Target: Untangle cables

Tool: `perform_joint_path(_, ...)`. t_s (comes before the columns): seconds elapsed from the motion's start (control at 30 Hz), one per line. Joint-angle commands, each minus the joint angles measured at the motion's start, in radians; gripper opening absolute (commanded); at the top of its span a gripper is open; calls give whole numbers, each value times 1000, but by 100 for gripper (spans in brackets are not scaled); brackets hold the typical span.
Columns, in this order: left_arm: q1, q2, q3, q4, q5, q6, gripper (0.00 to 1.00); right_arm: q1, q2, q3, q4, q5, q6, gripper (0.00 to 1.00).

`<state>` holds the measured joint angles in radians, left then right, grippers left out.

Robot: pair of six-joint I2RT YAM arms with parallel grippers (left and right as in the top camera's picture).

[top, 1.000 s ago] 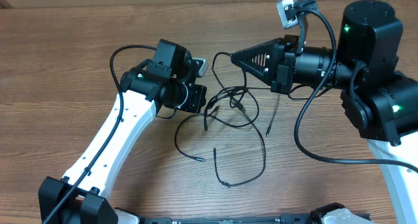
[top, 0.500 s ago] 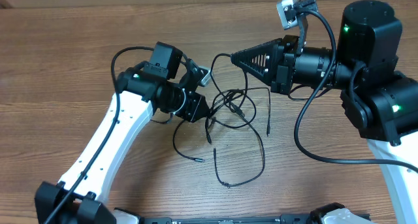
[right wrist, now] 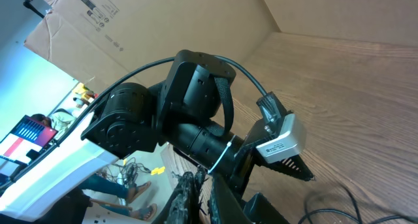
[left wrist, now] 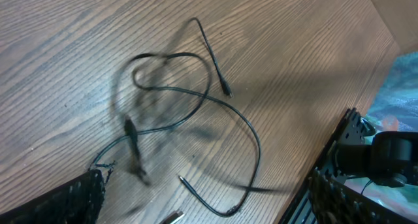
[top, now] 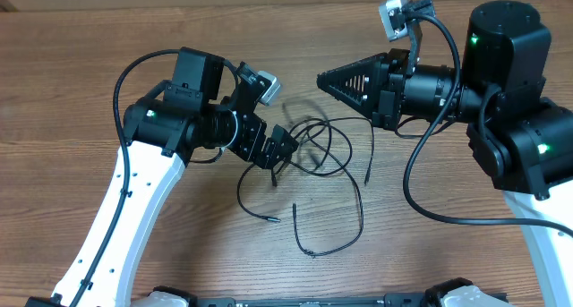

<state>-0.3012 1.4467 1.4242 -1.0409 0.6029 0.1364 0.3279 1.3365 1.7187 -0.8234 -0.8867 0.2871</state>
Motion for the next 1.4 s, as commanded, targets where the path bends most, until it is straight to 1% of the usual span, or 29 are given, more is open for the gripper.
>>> perform_joint_path(0.0,-1,-2,15,10,14,29,98,3,-1,16,-5,-10,-8,6)
perform_joint_path(0.3,-1,-1,14,16,-4,28,95,3,-1,16,-25,2,-14,5)
perform_joint_path(0.33,-1,-1,14,11,-16,28,95,3,-1,16,-34,18,-24,6)
perform_joint_path(0.4,-1,-1,14,-3,-61,27,100,3,-1,16,-59,82,-32,9)
perform_joint_path(0.5,0,-1,14,-29,-160,6,100,3,5,13,-118,240,-31,20)
perform_joint_path(0.57,0,-1,14,-46,-265,-53,100,3,12,1,-135,298,-30,33)
perform_joint_path(0.63,0,-1,14,-56,-385,-155,99,3,27,-10,-142,312,-30,38)
perform_joint_path(0.77,2,-1,14,-84,-625,-395,100,4,89,-14,-156,310,-27,53)
perform_joint_path(0.83,2,-1,14,-98,-692,-472,100,4,130,-14,-160,309,-21,56)
perform_joint_path(0.87,2,-1,14,-101,-705,-487,100,4,153,-14,-161,309,-11,59)
perform_joint_path(1.0,2,-1,14,-109,-729,-506,100,4,235,-14,-159,279,31,76)
perform_joint_path(1.13,18,0,11,-126,-796,-603,99,11,312,-14,-154,198,31,79)
perform_joint_path(1.27,78,8,10,-132,-772,-616,99,41,374,-14,-152,196,31,83)
perform_joint_path(1.3,97,11,10,-135,-758,-616,100,49,385,-14,-150,196,31,85)
perform_joint_path(1.37,130,19,10,-138,-725,-615,100,72,412,-14,-134,194,31,94)
